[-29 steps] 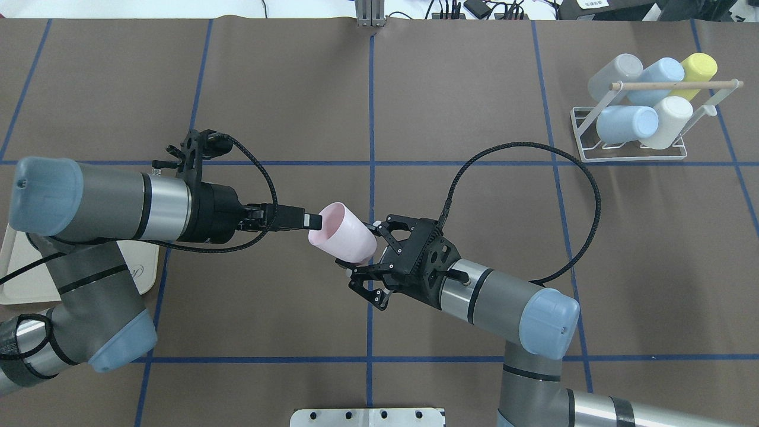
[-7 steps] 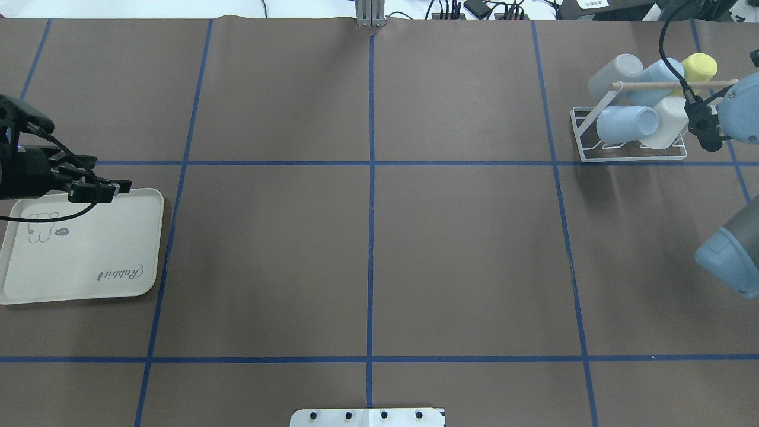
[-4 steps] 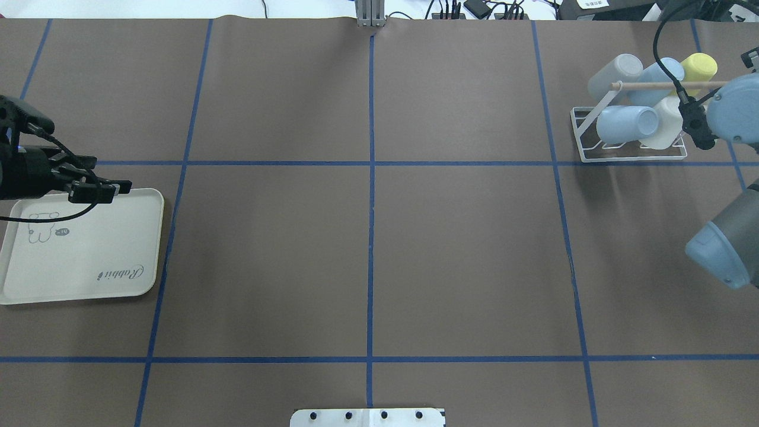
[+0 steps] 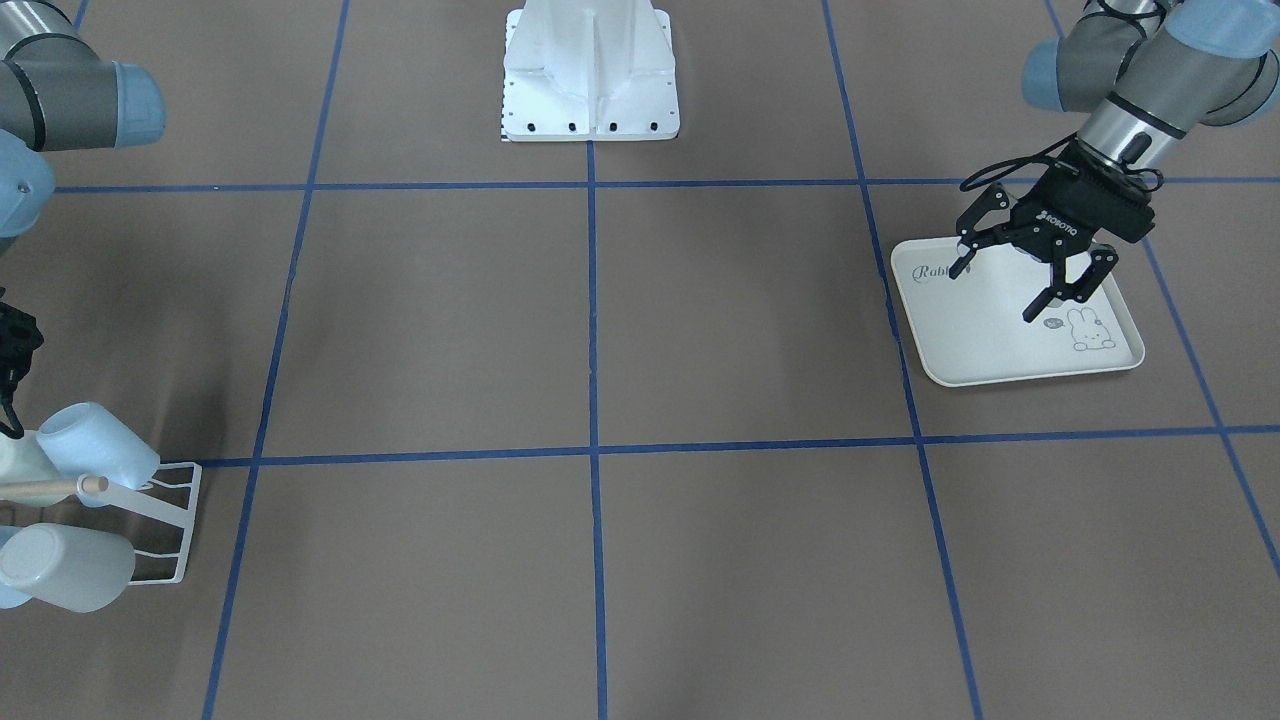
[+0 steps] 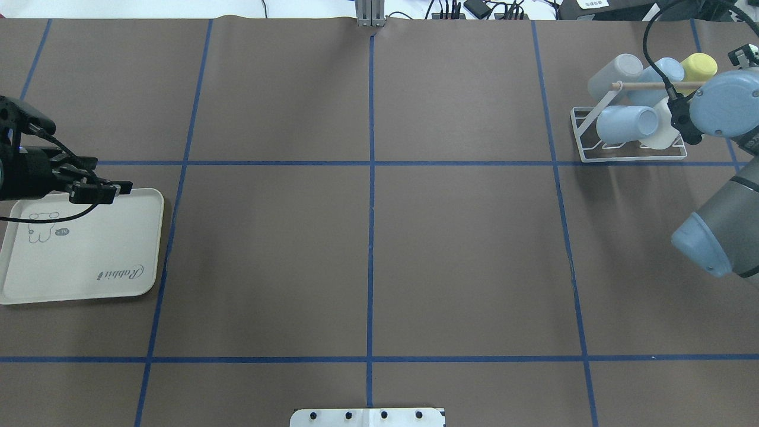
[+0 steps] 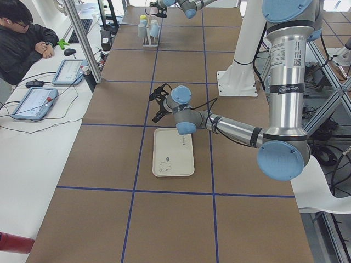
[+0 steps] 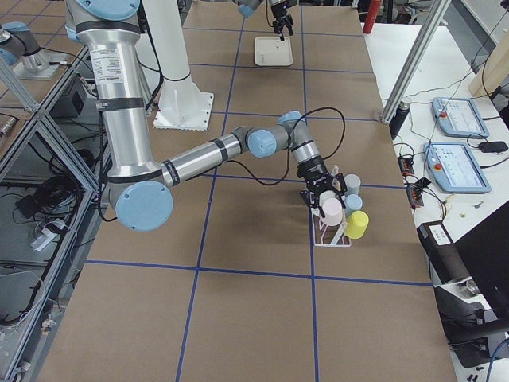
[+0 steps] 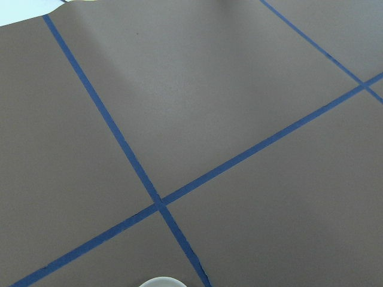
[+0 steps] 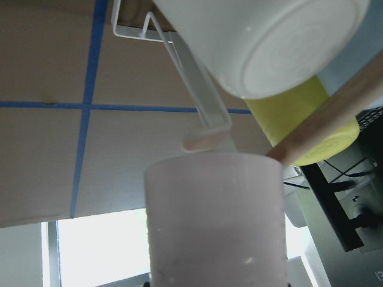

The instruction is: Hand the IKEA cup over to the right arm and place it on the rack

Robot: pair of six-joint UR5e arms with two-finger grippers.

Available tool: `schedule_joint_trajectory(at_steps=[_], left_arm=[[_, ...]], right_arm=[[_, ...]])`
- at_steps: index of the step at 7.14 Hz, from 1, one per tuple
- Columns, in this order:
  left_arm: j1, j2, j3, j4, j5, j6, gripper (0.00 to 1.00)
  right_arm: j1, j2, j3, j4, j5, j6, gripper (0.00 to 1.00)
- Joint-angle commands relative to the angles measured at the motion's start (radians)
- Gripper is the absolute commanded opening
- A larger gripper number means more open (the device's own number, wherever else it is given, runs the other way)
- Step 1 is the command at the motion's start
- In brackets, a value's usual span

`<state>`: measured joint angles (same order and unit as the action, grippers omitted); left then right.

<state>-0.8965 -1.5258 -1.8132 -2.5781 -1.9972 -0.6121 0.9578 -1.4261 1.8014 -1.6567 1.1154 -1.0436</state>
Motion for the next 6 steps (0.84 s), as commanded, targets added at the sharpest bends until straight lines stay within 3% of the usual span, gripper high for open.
schedule_joint_trajectory(at_steps=[1, 6], left_arm=[[0.001, -0.001, 0.000, 0.001, 0.000, 0.000, 1.00], [0.001, -0.001, 0.000, 0.000, 0.000, 0.000, 1.00]], right_arm=[[-0.001, 0.000, 0.001, 0.000, 0.000, 0.013, 0.00], [-0.028, -0.005, -0.004, -0.002, -0.003, 0.048, 0.02]])
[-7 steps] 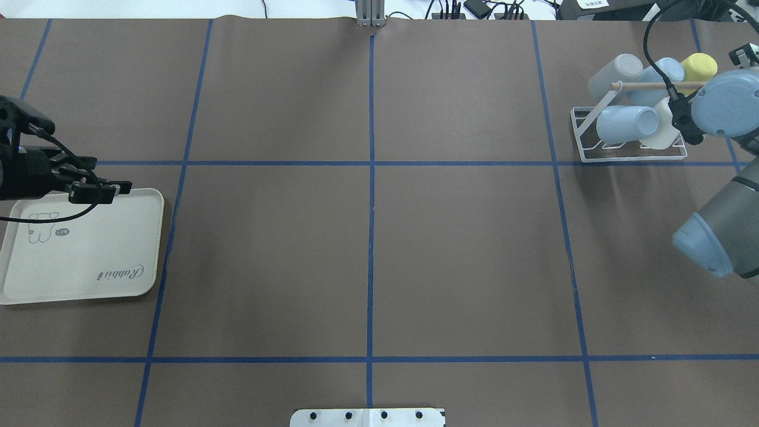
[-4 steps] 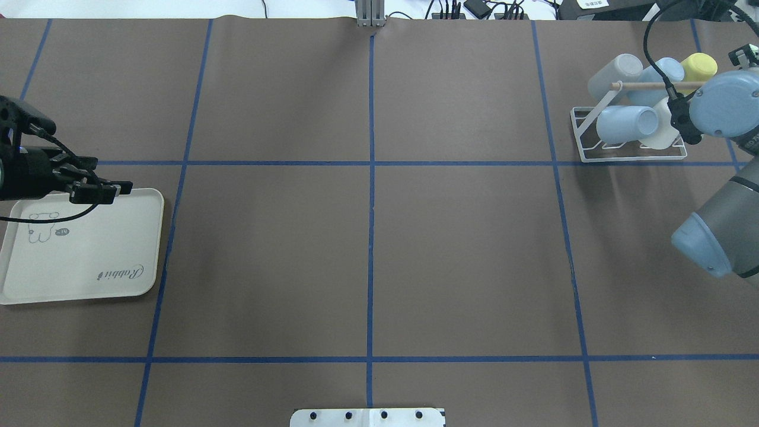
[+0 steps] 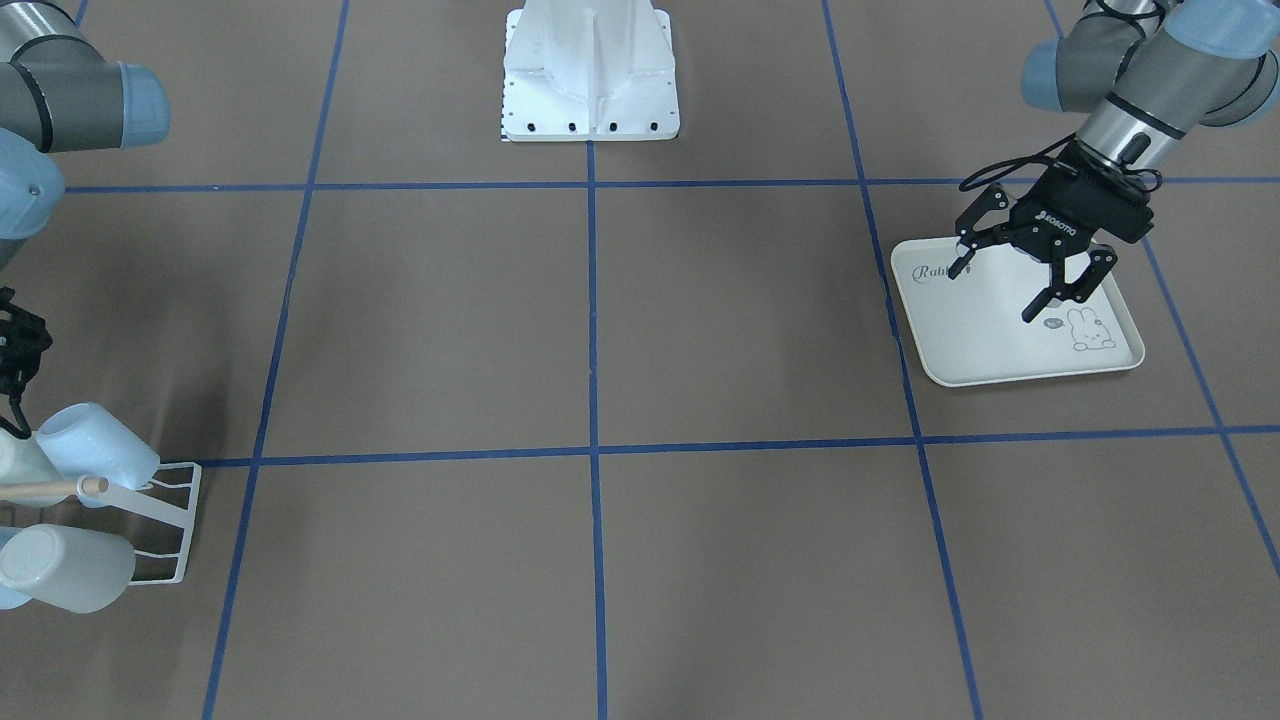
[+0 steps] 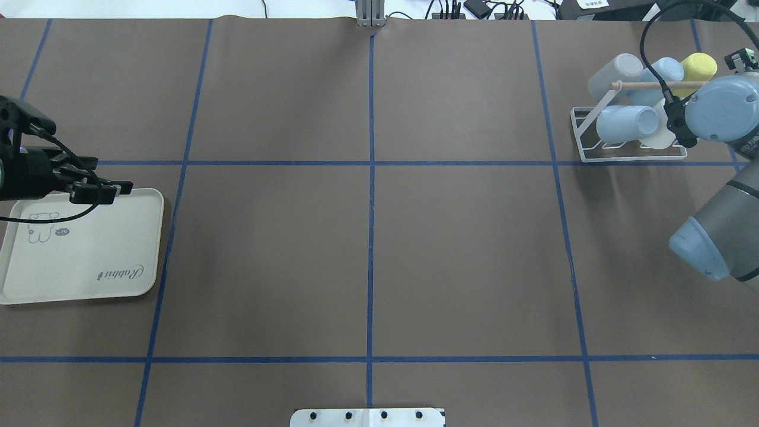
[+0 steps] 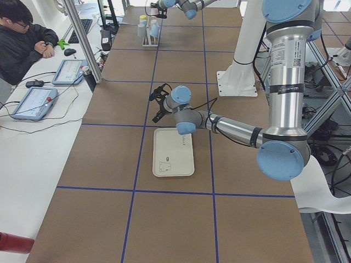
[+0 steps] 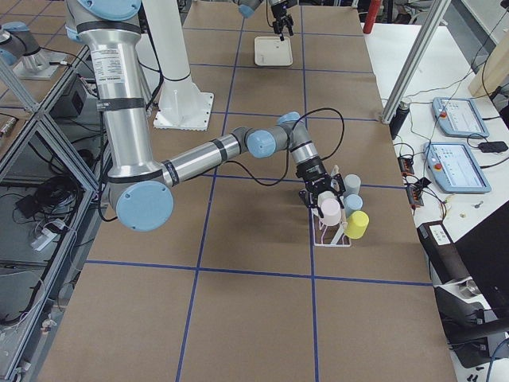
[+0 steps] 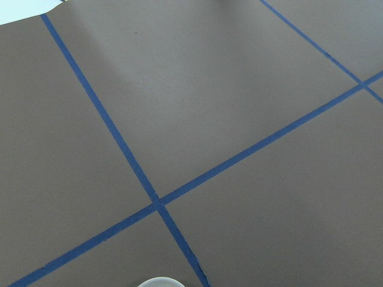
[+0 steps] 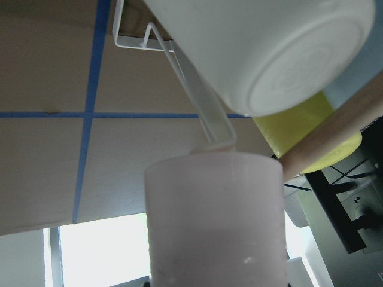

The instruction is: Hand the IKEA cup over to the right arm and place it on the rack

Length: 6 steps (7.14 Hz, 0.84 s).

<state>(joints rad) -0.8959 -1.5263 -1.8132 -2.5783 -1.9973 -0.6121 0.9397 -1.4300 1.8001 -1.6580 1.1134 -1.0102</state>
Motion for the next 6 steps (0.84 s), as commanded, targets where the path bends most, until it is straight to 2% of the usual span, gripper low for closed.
schedule_joint_trajectory(at_steps=[1, 2, 6], left_arm=[[0.000, 0.000, 0.000, 0.000, 0.000, 0.000, 1.00], [0.000, 0.000, 0.000, 0.000, 0.000, -0.001, 1.00], [0.000, 0.000, 0.000, 0.000, -0.002, -0.002, 1.00]], right_arm=[[-0.013, -0.003, -0.002, -0.002, -0.004, 0.021, 0.02], [-0.016, -0.003, -0.004, -0.002, -0.004, 0.021, 0.04], [-0.039, -0.004, -0.025, 0.000, -0.029, 0.018, 0.21]])
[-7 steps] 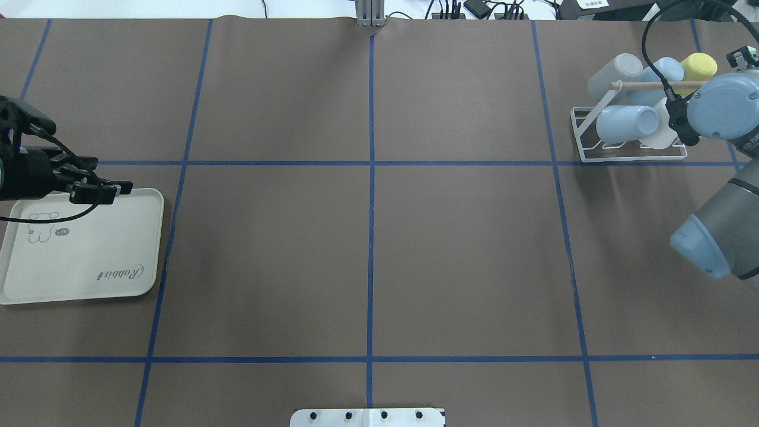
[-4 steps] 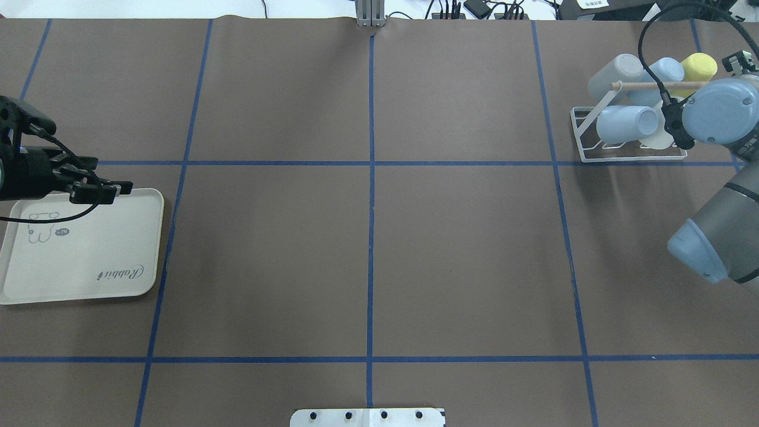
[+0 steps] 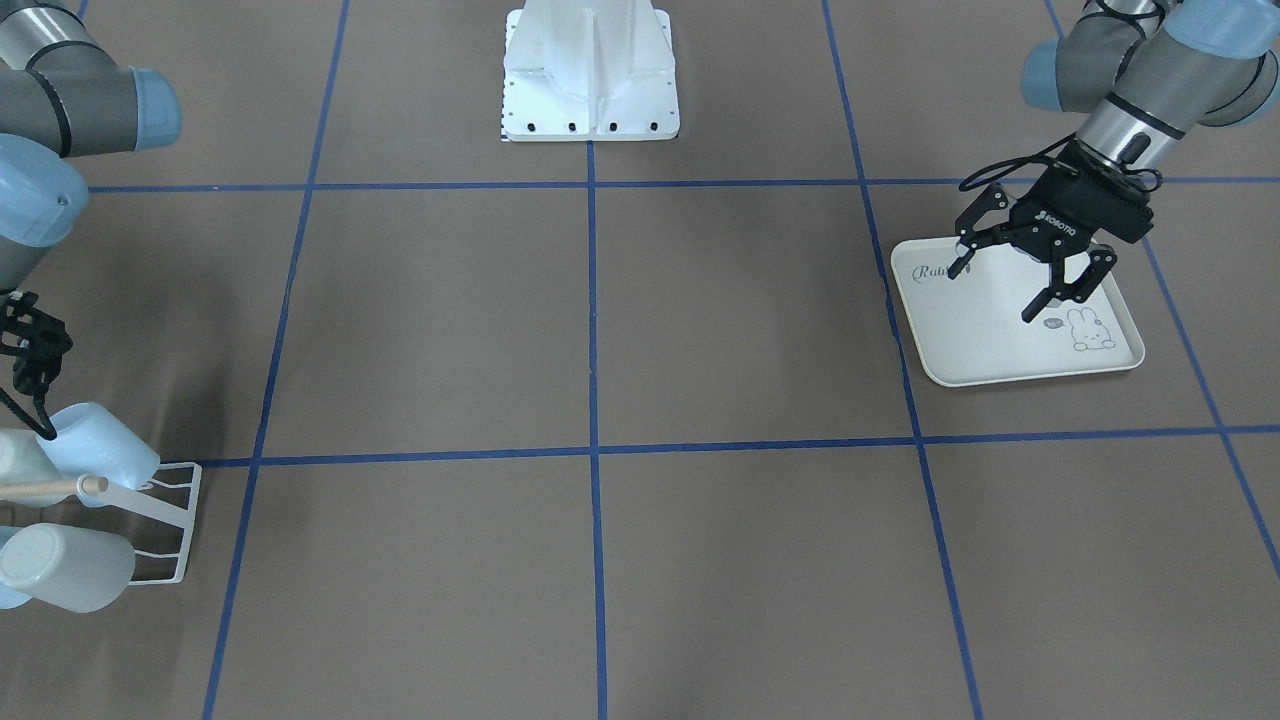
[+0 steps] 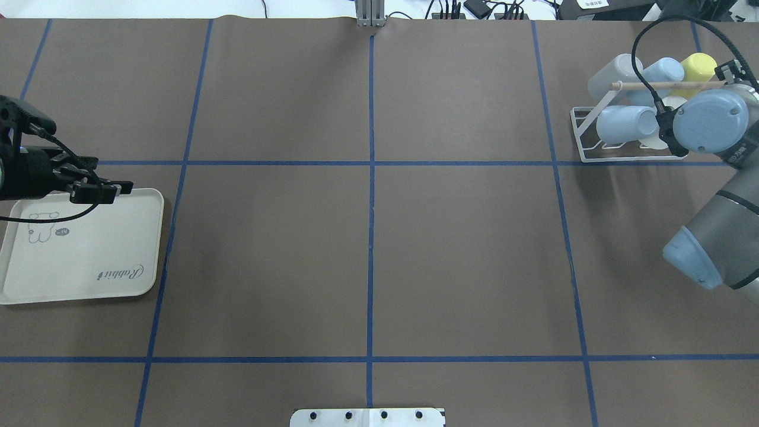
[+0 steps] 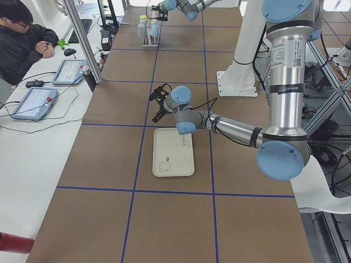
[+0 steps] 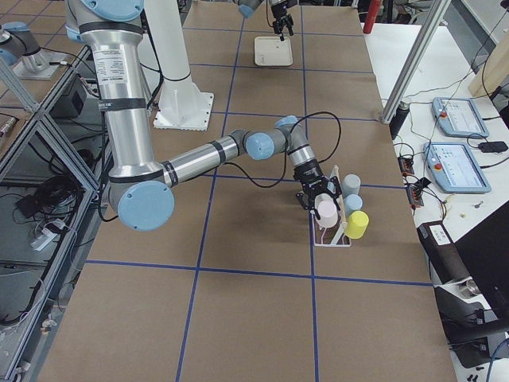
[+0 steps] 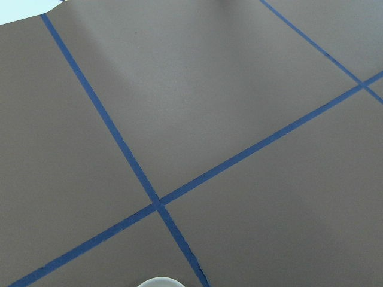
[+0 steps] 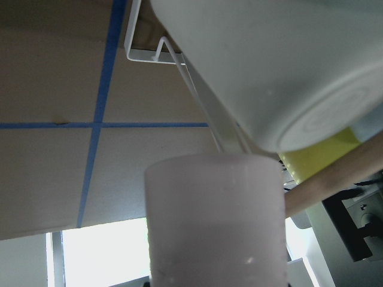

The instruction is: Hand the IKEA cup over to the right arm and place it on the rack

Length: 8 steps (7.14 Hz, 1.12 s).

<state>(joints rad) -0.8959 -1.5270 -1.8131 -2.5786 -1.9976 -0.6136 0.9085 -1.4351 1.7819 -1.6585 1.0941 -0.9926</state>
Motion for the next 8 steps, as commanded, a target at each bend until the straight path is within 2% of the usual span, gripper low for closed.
schedule_joint_trajectory(at_steps=[1, 2, 3, 4, 5, 8], left_arm=[[0.000, 0.001, 0.000, 0.000, 0.000, 0.000, 1.00], [0.000, -0.001, 0.006, -0.002, 0.000, 0.000, 1.00], [0.000, -0.001, 0.008, -0.002, 0.000, 0.000, 1.00], [0.000, -0.001, 0.008, -0.002, 0.000, 0.000, 1.00], [0.000, -0.001, 0.008, -0.002, 0.000, 0.000, 1.00], [0.000, -0.002, 0.012, -0.003, 0.000, 0.000, 1.00]], right_arm=[[-0.011, 0.005, -0.013, -0.001, -0.010, -0.001, 0.25], [-0.014, 0.007, -0.019, 0.000, -0.011, -0.008, 0.31], [-0.016, 0.007, -0.021, 0.000, -0.011, -0.008, 0.44], [-0.016, 0.007, -0.022, 0.000, -0.010, -0.005, 0.65], [-0.016, 0.008, -0.027, 0.002, -0.008, 0.000, 0.98], [-0.016, 0.010, -0.026, 0.002, -0.008, 0.000, 0.99]])
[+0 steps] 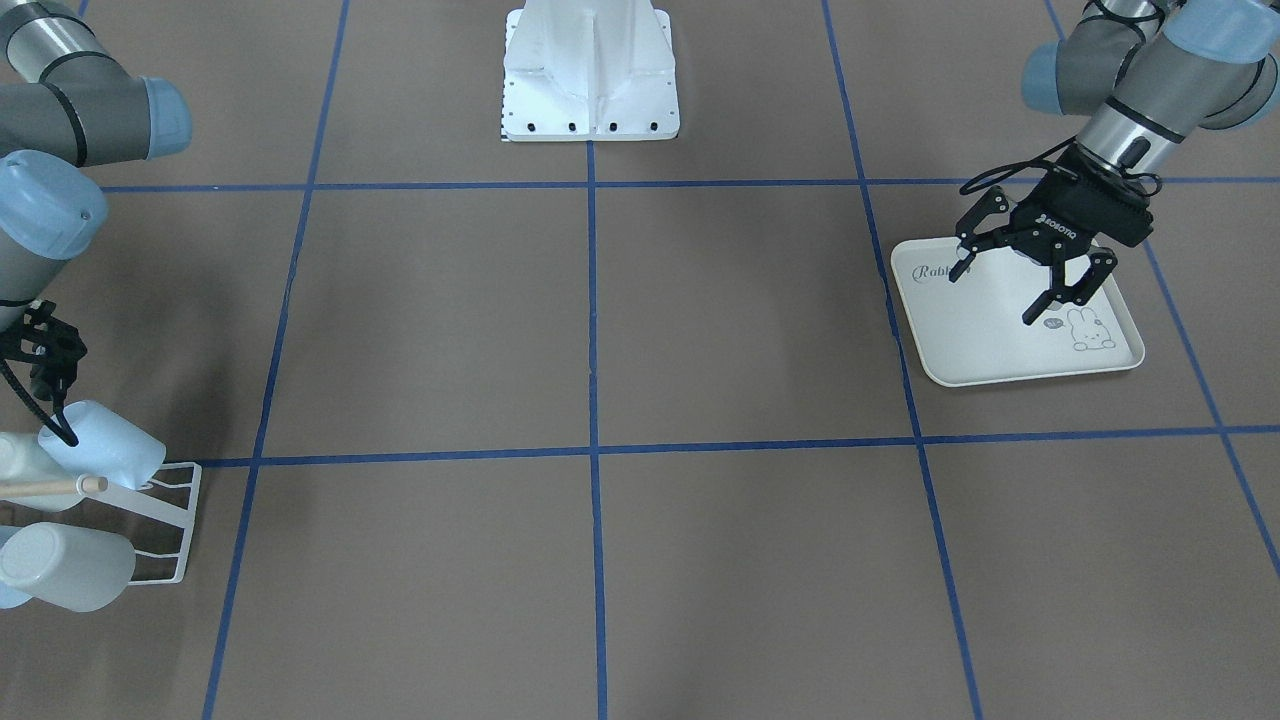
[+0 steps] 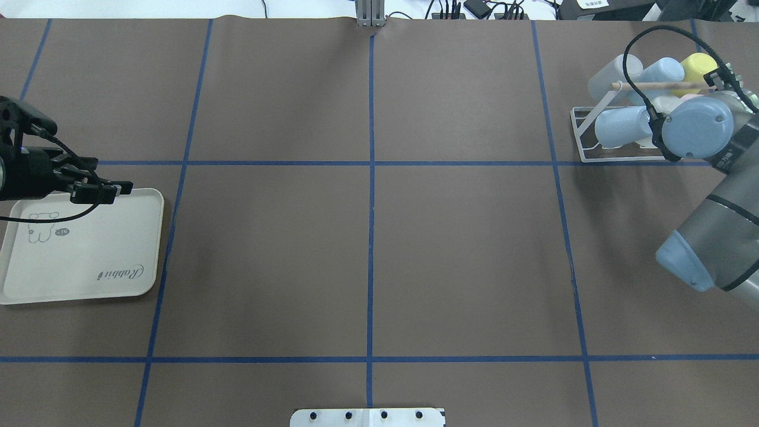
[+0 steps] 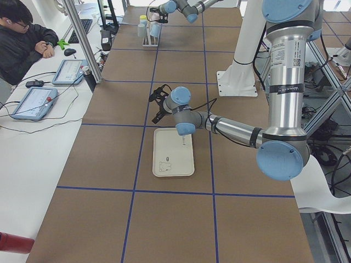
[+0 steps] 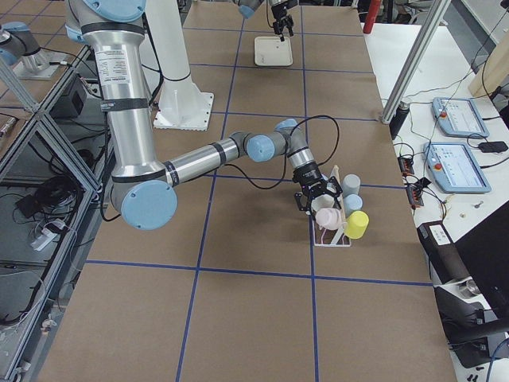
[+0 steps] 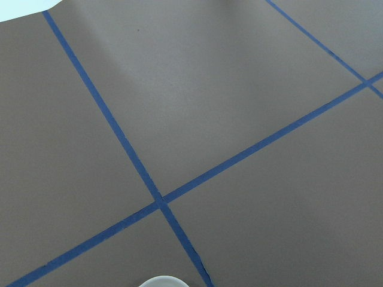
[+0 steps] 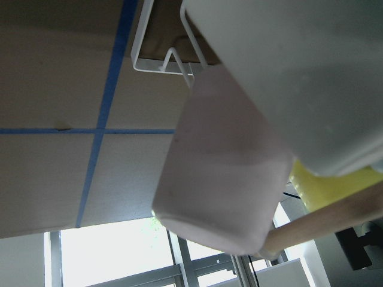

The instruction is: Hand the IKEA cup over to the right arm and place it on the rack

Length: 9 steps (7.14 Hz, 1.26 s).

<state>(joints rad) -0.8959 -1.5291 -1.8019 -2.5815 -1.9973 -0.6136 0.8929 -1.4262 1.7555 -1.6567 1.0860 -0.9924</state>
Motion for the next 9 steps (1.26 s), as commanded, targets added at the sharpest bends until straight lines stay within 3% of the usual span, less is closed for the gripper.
schedule_joint_trajectory(at_steps=[1, 3, 4, 7, 8, 9], left_arm=[[0.000, -0.002, 0.001, 0.000, 0.000, 0.000, 1.00], [0.000, -0.002, 0.001, 0.000, 0.000, 0.000, 1.00], [0.000, -0.003, 0.001, 0.000, 0.000, 0.000, 1.00], [0.000, -0.005, 0.003, 0.000, 0.000, 0.000, 1.00], [0.000, -0.005, 0.003, 0.000, 0.000, 0.000, 1.00], [0.000, -0.006, 0.003, 0.000, 0.000, 0.002, 1.00]], right_arm=[[0.000, 0.001, 0.002, 0.000, 0.000, 0.000, 0.99], [0.003, 0.003, 0.053, -0.001, 0.018, -0.003, 0.99], [0.055, 0.003, 0.085, -0.001, 0.096, -0.002, 0.99], [0.393, -0.006, 0.084, -0.008, 0.600, -0.002, 0.99], [0.446, -0.032, 0.084, -0.009, 0.636, 0.004, 0.99], [0.487, -0.064, 0.082, -0.011, 0.672, 0.179, 0.99]])
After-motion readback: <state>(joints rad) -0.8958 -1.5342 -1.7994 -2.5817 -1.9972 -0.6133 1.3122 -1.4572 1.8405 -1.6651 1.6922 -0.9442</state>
